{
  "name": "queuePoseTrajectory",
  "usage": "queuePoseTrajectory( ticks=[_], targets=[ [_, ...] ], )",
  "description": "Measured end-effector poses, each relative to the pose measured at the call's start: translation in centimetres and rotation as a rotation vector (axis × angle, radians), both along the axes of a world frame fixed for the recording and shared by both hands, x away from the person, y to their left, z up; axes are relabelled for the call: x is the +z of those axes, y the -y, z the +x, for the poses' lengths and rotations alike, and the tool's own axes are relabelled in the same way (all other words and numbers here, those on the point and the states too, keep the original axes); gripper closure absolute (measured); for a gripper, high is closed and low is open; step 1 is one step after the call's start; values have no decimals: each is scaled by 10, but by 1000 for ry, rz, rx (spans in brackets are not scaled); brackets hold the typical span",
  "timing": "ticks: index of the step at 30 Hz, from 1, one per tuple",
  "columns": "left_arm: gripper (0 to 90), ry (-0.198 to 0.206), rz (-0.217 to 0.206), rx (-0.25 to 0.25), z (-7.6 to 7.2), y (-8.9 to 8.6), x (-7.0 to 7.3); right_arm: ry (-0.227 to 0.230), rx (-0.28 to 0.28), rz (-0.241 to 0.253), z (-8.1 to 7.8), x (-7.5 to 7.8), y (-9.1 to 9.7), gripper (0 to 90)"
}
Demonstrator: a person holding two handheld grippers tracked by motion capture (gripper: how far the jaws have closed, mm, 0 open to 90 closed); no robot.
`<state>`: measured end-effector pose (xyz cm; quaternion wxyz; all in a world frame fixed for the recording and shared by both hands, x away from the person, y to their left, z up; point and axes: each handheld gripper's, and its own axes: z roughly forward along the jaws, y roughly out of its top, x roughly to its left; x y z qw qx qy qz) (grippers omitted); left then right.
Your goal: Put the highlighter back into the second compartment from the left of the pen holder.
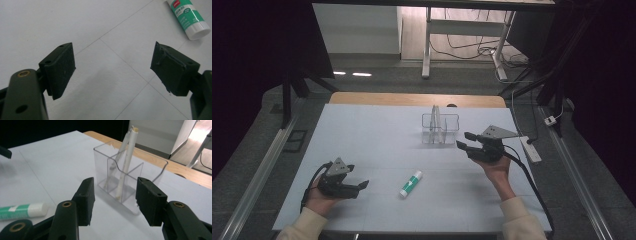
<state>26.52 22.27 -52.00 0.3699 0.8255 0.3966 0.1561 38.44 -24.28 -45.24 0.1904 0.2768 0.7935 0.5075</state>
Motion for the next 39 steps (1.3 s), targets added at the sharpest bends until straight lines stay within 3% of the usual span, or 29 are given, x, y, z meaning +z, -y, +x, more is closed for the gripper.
queuePoseTrajectory(
  ticks=[9,15,20,23,33,39],
  targets=[
    [196,4,-1,3,0,0,0,-14,8,-37,-16,-11,19,490],
    [197,5,-1,0,0,0,0,-10,4,-34,-22,-17,33,490],
    [197,4,0,2,0,0,0,-22,-8,-85,-28,-23,42,489],
    [196,6,-4,4,-1,-1,0,-30,-10,-85,-32,-26,47,486],
    [196,9,-11,2,-1,-1,2,-55,0,-133,-41,-29,59,463],
    [196,11,-33,12,-1,-2,4,-65,-2,-135,-43,-29,65,455]
  ],
)
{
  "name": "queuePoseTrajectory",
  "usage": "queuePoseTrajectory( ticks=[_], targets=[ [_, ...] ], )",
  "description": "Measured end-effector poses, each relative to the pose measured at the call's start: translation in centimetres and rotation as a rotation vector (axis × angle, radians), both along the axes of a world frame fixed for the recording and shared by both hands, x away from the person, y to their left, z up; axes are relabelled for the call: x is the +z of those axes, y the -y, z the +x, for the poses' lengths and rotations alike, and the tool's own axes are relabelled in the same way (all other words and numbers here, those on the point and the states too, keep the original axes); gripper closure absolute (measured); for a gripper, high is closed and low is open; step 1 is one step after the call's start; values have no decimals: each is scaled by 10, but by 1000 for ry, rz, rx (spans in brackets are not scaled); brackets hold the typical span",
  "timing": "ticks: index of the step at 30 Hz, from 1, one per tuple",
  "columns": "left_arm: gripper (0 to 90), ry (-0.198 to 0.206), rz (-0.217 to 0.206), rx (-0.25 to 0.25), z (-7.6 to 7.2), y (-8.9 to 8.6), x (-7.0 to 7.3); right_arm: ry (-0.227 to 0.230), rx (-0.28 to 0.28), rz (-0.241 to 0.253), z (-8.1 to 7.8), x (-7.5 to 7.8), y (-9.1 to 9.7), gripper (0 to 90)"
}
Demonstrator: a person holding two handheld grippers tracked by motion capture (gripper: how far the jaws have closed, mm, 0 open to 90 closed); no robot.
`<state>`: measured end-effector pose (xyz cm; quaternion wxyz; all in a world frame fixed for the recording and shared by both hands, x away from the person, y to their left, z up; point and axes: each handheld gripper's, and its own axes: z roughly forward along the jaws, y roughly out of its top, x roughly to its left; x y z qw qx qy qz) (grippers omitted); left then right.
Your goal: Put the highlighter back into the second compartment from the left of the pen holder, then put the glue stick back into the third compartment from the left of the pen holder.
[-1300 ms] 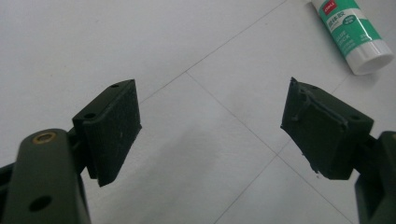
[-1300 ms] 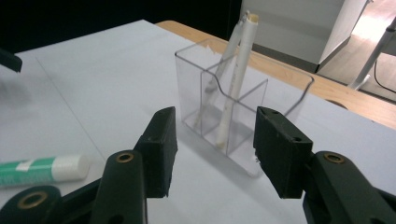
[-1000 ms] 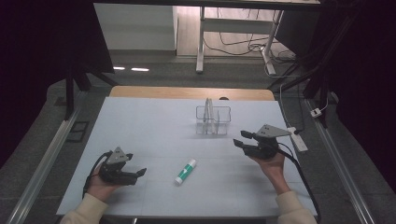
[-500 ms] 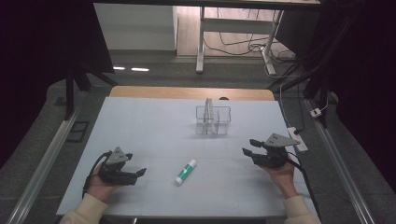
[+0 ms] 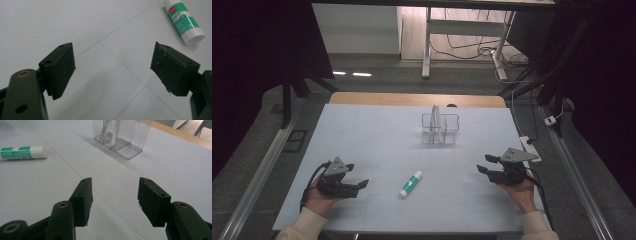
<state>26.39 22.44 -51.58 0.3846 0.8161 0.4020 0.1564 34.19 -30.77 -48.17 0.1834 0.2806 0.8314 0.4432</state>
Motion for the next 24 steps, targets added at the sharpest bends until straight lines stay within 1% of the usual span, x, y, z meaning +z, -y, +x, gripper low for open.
queuePoseTrajectory(
  ticks=[3,6,11,13,15,17,19,21,24],
  targets=[
    [196,1,-15,2,0,0,1,-4,-1,-15,-1,-1,0,454],
    [198,1,-25,-9,0,1,3,-9,-2,-15,0,-2,0,446],
    [202,2,-31,-28,1,5,6,-9,-1,-17,-1,-1,-1,436],
    [200,-11,-25,-23,2,7,7,-9,-3,-19,-1,-1,-1,437],
    [201,-13,-25,-29,2,8,9,-12,-4,-19,-1,-1,-1,436],
    [210,-8,-31,-34,1,10,12,-12,-3,-22,-1,-2,-1,435],
    [215,6,-33,-41,1,12,15,-13,-5,-25,0,-2,-1,426],
    [217,21,-21,-37,1,16,17,-15,-5,-29,0,-2,-1,424],
    [219,16,-23,-48,2,20,19,-20,-7,-30,0,-2,-1,423]
  ],
)
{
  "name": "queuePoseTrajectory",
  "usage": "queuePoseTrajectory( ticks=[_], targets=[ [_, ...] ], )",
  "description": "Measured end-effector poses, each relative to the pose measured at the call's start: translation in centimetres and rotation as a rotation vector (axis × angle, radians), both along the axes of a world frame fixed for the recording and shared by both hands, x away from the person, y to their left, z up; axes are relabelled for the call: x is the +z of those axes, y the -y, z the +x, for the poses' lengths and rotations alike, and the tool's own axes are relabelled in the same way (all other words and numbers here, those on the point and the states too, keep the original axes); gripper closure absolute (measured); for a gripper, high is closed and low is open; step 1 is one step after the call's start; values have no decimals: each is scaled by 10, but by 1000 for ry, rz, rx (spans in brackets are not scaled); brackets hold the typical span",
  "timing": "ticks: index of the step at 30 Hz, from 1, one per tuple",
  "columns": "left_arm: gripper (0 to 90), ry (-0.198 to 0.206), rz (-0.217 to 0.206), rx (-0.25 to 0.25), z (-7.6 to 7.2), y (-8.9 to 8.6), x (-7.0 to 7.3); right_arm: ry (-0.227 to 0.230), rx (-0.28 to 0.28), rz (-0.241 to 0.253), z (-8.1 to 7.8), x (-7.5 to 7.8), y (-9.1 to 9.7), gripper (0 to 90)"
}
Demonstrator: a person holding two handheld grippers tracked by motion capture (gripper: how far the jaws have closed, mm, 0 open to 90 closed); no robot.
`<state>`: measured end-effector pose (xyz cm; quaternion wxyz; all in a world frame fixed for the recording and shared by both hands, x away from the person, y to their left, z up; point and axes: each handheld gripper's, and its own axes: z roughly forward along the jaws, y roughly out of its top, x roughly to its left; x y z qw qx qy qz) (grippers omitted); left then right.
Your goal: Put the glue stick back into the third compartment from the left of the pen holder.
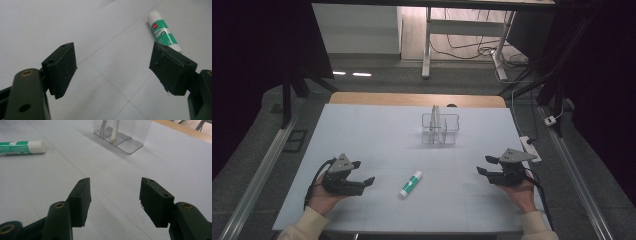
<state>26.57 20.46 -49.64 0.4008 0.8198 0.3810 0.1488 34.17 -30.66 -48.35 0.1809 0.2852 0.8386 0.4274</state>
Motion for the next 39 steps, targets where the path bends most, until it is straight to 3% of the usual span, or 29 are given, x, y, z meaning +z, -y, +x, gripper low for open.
queuePoseTrajectory(
  ticks=[7,17,28,39],
  targets=[
    [227,-30,-8,-29,3,12,9,-3,0,-7,0,-1,0,423],
    [237,-66,28,-88,11,43,19,-1,3,-24,-1,-1,0,423],
    [239,-109,95,-155,21,83,20,0,9,-38,-1,-2,-1,422],
    [253,-152,159,-190,26,105,16,-3,8,-69,-1,-4,-2,421]
  ],
)
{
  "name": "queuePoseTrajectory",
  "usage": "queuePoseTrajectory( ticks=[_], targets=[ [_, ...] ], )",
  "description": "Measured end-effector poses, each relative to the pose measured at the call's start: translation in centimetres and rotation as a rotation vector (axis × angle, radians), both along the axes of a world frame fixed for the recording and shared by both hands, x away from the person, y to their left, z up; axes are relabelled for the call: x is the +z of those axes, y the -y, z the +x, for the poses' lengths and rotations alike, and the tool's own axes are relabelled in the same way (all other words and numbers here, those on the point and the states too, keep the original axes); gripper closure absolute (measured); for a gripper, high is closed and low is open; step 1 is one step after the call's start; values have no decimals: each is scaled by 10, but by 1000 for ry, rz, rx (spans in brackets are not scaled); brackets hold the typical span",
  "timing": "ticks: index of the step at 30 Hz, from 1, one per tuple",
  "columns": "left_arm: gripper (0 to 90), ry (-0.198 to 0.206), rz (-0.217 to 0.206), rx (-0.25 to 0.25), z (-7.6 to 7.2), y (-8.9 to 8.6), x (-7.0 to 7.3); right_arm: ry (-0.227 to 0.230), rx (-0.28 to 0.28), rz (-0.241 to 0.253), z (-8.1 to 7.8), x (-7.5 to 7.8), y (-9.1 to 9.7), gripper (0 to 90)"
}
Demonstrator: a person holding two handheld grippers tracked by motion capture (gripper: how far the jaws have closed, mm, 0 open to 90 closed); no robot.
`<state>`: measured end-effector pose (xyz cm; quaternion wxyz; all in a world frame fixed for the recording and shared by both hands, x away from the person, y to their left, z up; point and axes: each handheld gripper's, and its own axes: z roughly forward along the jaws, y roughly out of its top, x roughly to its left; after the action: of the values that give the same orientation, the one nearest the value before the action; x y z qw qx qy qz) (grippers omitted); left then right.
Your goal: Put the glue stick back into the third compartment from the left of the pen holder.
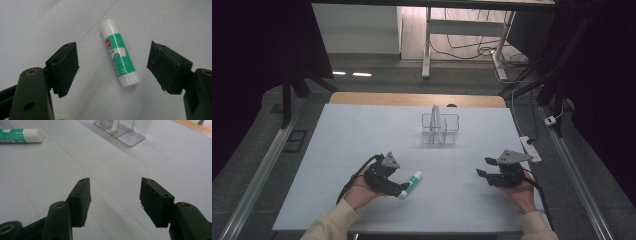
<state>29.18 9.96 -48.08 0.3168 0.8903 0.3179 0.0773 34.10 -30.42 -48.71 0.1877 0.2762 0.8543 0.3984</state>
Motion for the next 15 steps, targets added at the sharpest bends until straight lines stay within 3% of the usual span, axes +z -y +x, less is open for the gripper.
queuePoseTrajectory(
  ticks=[15],
  targets=[
    [259,-52,75,-31,9,20,-13,1,-13,-6,1,0,2,420]
  ],
)
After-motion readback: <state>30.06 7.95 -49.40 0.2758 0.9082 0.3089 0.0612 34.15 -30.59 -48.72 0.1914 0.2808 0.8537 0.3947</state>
